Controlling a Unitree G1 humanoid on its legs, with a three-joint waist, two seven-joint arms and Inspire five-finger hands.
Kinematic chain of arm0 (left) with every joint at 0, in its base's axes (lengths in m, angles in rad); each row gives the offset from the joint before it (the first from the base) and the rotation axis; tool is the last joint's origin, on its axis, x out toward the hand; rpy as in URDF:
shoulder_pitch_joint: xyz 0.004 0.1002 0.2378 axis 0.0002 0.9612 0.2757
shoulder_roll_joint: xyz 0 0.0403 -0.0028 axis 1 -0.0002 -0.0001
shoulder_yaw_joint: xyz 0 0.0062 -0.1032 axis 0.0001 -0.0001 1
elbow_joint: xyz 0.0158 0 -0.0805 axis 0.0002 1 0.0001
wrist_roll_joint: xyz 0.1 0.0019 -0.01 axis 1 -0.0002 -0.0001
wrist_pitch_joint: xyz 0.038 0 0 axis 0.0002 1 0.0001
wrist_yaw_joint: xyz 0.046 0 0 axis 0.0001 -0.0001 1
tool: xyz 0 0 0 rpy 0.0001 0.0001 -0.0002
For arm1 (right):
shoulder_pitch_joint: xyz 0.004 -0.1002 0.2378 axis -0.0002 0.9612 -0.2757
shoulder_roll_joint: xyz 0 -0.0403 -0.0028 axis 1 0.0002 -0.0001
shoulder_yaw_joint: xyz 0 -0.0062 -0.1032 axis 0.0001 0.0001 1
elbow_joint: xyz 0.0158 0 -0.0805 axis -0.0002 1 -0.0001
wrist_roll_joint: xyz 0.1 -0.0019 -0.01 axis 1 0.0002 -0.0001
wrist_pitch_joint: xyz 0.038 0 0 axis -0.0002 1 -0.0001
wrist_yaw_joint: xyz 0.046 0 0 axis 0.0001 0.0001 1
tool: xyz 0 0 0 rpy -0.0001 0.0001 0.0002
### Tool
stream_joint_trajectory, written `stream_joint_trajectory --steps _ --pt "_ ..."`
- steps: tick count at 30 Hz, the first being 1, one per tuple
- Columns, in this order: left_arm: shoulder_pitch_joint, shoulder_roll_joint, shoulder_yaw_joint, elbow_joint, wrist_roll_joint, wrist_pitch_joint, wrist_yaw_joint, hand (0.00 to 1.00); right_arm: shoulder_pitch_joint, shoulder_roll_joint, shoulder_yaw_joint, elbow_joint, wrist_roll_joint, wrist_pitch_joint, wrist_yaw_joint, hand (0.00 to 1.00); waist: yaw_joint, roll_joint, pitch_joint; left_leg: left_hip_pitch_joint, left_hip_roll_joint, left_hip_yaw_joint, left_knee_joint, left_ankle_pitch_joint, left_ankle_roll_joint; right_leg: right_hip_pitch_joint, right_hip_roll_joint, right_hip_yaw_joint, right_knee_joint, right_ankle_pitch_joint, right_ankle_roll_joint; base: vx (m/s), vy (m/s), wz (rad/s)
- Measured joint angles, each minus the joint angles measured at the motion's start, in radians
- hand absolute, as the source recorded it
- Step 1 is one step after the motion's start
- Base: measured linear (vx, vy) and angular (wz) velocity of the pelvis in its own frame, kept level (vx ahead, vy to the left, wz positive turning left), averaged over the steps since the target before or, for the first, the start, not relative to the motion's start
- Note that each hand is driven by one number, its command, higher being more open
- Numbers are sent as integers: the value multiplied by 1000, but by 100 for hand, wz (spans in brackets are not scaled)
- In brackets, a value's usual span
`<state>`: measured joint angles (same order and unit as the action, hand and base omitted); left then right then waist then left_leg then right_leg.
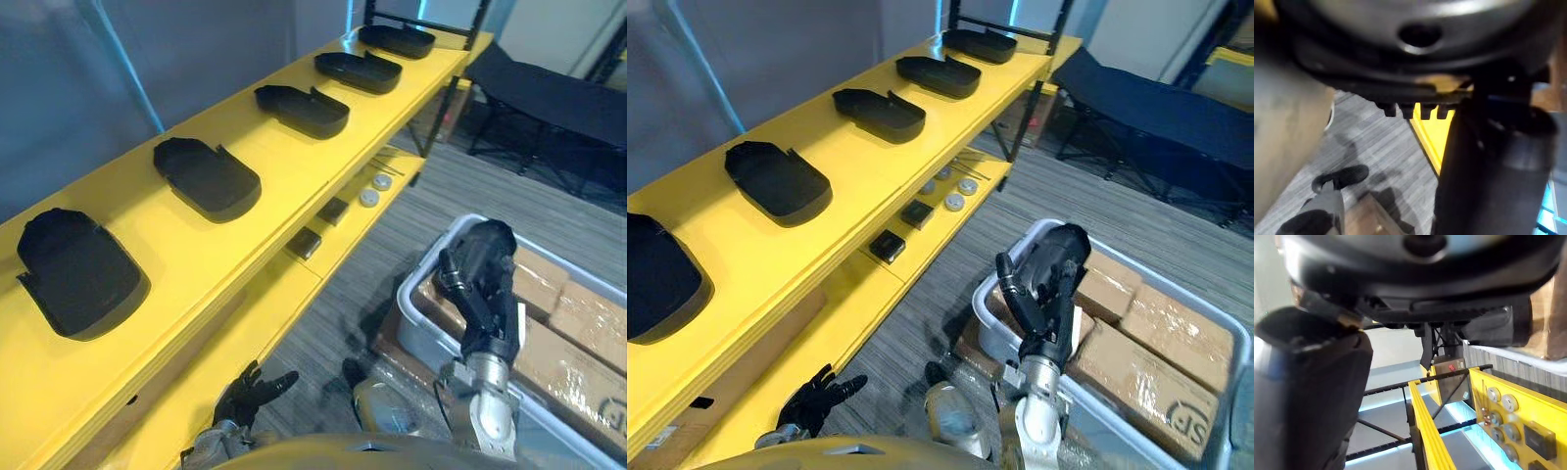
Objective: Walk over and take three plastic housings, then place them on the shelf
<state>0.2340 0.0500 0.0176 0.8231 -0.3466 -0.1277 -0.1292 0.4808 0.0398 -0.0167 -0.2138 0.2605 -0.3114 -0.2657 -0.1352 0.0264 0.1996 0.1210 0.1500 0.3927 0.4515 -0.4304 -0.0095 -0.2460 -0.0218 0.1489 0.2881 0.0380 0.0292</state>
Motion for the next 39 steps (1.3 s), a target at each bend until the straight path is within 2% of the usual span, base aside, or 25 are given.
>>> stream_joint_trajectory --steps 2,4,6,7,8,9,10,11,12,13,15,16,17,19,21,23,25,26,27,29,30,32,34,36,39 --pt "-5 1 1 -1 -1 3 18 100 -4 -4 18 0 1 -19 0 100 20 12 -3 1 21 42 -12 16 -1 5 -32 -80 104 -15 -22 -50 20 -79" --pt "-9 6 10 -16 -5 18 35 100 -34 -4 73 0 -4 -29 -17 100 52 5 -11 3 54 83 -16 30 -14 27 -106 -163 244 -87 -67 30 -45 -63" --pt "-9 20 31 -17 -6 31 35 100 -97 -5 123 32 -22 -29 -42 100 53 -8 -21 -17 83 86 6 33 -20 23 -158 -186 329 -94 -83 45 -149 -30" --pt "-19 35 39 -10 -10 43 35 100 -145 -8 137 83 -44 -29 -57 100 55 -27 -36 -37 92 69 34 36 -25 9 -152 -215 320 -57 -86 41 -175 -32" --pt "-29 36 43 6 -14 47 35 100 -172 -17 139 114 -60 -26 -67 100 65 -18 -42 -48 100 51 33 44 -22 3 -132 -237 315 -37 -117 26 -171 -75" --pt "-44 36 50 39 -28 58 35 100 -220 -42 146 164 -68 -20 -87 100 90 10 -44 -44 127 27 6 74 -29 -6 -80 -248 265 29 -158 26 -180 -112" --pt "-45 38 50 62 -50 72 36 100 -248 -53 144 194 -100 -4 -110 100 97 37 -46 -24 173 34 -54 112 -65 2 -52 -262 207 64 -149 55 -196 -112" --pt "-45 42 50 67 -52 79 35 100 -256 -53 142 194 -102 0 -122 100 97 27 -41 -11 169 42 -75 124 -85 -6 -73 -277 234 37 -152 76 -168 -82" --pt "-48 66 48 75 -52 86 40 100 -244 -45 126 198 -116 12 -133 100 88 -10 -33 10 153 72 -99 124 -92 3 -126 -317 259 -5 -100 78 -159 -50" --pt "-35 93 52 80 -52 82 44 100 -215 -35 110 204 -126 26 -131 100 84 -45 -42 8 159 98 -87 117 -104 30 -159 -362 206 -40 -19 86 -217 -49" --pt "-43 109 68 99 -53 84 59 100 -184 -34 81 203 -126 42 -106 100 85 -73 -52 1 184 129 -66 122 -113 80 -141 -451 90 -100 42 75 -227 -64" --pt "-49 109 68 103 -52 85 67 100 -179 -36 67 199 -126 44 -98 100 82 -75 -54 -1 191 137 -66 126 -114 98 -127 -467 45 -113 42 102 -292 -69" --pt "-73 93 64 124 -51 98 85 100 -179 -50 26 197 -126 46 -87 100 69 -59 -41 0 215 139 -64 138 -124 120 -93 -480 -6 -111 34 108 -293 -38" --pt "-92 84 49 136 -44 111 112 100 -150 -81 -28 192 -108 69 -59 100 37 -35 -25 11 222 137 -53 188 -112 148 -75 -481 -23 -118 17 89 -223 -12" --pt "-89 87 29 138 -35 98 103 100 -77 -114 -85 174 -88 93 -30 100 18 -33 -15 -12 237 136 70 288 -22 217 -81 -466 -70 -123 5 82 -220 -14" --pt "-79 82 24 134 -39 79 90 100 -61 -134 -114 173 -86 93 -19 100 23 -25 -16 -31 219 116 101 235 -41 233 -85 -432 -102 -115 -3 42 -133 -54" --pt "-70 69 -15 128 -46 60 69 100 -87 -167 -140 175 -87 93 -4 100 23 2 -11 -53 121 26 -18 193 -67 237 -86 -369 -137 -93 -2 36 -16 -84" --pt "-70 66 -17 128 -46 58 64 100 -94 -170 -140 179 -87 93 -3 100 23 4 -10 -57 94 1 -62 192 -68 236 -86 -357 -144 -88 0 16 35 -77" --pt "-69 62 -25 128 -45 49 50 100 -113 -175 -140 194 -88 93 0 100 24 9 -8 -65 40 -53 -171 212 -69 229 -82 -333 -158 -79 8 -23 72 -56" --pt "-68 54 -38 128 -44 42 40 100 -133 -191 -140 218 -89 93 -2 100 24 27 -8 -65 18 -88 -249 276 -69 229 -66 -321 -170 -74 18 -22 128 -40" --pt "-68 58 -42 128 -43 40 39 100 -160 -190 -139 248 -95 108 -6 100 28 17 -8 -52 6 -86 -268 275 -83 231 -72 -311 -182 -77 26 31 172 -22" --pt "-70 64 -47 119 -35 39 38 100 -200 -190 -131 269 -100 157 -6 100 41 6 -4 -52 -19 -76 -282 275 -72 249 -93 -315 -239 -36 63 41 173 -11" --pt "-73 70 -49 107 -32 40 37 100 -245 -190 -127 312 -101 194 0 100 61 -3 1 -63 -37 -80 -280 272 -61 262 -101 -321 -279 -3 70 39 98 6" --pt "-78 75 -50 90 -4 42 47 100 -320 -196 -118 373 -139 240 -3 100 80 -1 11 -83 -50 -94 -264 266 -48 265 -113 -330 -297 11 77 44 73 18" --pt "-93 74 -51 52 2 38 59 100 -460 -229 -87 452 -175 290 -9 100 104 9 67 -128 -57 -129 -222 254 -33 260 -124 -355 -297 20 83 10 47 23"
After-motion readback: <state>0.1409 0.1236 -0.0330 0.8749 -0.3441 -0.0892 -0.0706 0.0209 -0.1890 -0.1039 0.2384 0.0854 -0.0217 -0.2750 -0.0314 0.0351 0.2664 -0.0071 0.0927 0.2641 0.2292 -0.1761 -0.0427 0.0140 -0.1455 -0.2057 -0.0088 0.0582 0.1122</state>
